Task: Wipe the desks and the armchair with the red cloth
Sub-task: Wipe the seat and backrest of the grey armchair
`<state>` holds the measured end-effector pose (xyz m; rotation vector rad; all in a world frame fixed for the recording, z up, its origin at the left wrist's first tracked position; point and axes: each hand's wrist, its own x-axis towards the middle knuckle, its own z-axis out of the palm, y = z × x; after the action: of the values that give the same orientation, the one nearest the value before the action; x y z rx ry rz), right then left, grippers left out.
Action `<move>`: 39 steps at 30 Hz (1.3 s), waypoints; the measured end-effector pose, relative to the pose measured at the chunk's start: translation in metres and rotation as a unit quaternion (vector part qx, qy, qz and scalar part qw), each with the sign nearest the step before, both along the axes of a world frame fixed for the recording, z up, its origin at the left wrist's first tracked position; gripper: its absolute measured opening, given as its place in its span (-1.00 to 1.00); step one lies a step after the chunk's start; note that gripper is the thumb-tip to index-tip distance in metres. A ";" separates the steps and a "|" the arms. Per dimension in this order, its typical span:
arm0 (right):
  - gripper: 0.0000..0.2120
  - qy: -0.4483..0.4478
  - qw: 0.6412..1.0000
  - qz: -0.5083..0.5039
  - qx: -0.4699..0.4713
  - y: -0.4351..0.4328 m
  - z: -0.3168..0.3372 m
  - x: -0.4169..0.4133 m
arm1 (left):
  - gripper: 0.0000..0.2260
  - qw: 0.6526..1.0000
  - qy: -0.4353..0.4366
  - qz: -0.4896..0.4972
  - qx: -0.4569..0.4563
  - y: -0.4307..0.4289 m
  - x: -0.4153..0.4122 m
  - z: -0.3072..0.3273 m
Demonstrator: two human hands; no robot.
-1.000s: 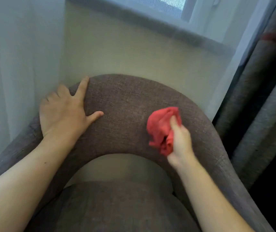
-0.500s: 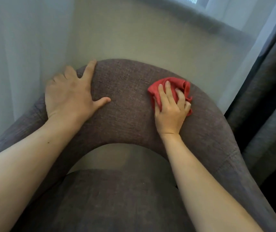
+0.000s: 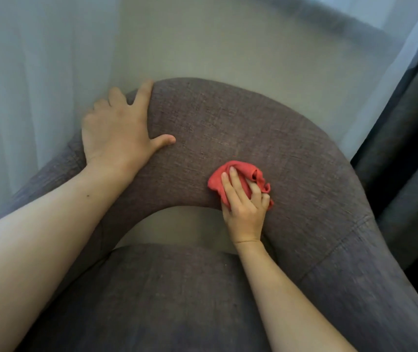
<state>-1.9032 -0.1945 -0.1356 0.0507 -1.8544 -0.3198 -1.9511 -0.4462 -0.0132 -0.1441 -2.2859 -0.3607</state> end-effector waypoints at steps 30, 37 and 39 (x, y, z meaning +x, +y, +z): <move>-0.47 -0.193 0.111 0.382 -0.897 0.047 0.300 0.267 | -0.55 0.934 -0.344 -0.074 0.056 0.020 0.091 0.120; -0.52 -0.201 0.110 0.389 -0.892 0.073 0.465 0.359 | -0.58 0.603 -0.515 -0.504 0.342 0.175 0.272 0.343; -0.58 -0.187 0.133 0.389 -0.892 0.080 0.503 0.390 | -0.58 0.579 -0.512 -0.543 0.329 0.199 0.312 0.391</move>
<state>-1.5131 -0.1149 0.3674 -0.5878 -1.0361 2.9028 -1.6395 -0.2475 0.3779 -1.2442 -2.5328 -2.4385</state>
